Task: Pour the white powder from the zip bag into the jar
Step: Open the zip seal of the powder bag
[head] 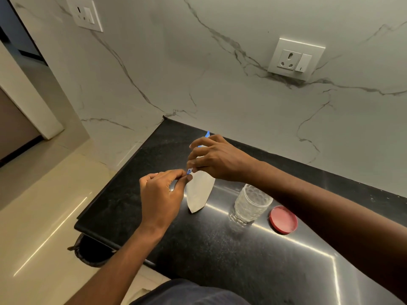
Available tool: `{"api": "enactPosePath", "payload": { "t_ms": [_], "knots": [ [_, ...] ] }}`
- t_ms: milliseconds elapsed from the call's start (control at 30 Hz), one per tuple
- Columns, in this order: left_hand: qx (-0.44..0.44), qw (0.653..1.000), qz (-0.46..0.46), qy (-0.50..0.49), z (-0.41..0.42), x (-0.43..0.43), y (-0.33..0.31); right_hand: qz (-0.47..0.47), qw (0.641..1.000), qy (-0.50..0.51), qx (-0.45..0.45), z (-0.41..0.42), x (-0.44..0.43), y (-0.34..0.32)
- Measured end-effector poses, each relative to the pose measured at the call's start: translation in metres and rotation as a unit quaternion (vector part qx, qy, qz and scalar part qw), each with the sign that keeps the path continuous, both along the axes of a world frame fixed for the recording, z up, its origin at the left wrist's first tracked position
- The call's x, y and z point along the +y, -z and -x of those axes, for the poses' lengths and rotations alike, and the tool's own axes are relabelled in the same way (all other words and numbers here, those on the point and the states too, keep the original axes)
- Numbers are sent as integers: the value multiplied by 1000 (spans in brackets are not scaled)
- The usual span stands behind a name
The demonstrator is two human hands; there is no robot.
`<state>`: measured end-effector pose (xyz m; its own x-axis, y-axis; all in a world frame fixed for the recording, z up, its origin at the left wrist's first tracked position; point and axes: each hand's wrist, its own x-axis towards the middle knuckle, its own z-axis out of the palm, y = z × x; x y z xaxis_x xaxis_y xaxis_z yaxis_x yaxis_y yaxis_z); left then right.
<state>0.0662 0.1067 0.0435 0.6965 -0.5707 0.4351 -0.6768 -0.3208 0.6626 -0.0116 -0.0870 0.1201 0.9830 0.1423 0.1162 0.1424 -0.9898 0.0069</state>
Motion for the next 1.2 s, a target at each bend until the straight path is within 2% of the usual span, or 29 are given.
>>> {"api": "enactPosePath", "payload": {
  "t_ms": [200,567,767,1000,1200],
  "knots": [
    [10,999,31,16,-1,6,1,2,1000,17,-7,-6,-26,0],
    [30,997,57,30,5,7,2,62,995,81,-13,-5,-91,-8],
    [50,996,63,35,6,8,2,30,993,112,11,-3,-100,-6],
    [121,986,69,87,-2,11,1,46,996,76,-2,4,-89,4],
    [85,988,82,95,-4,8,7,89,994,60,-2,5,-82,7]
  ]
}}
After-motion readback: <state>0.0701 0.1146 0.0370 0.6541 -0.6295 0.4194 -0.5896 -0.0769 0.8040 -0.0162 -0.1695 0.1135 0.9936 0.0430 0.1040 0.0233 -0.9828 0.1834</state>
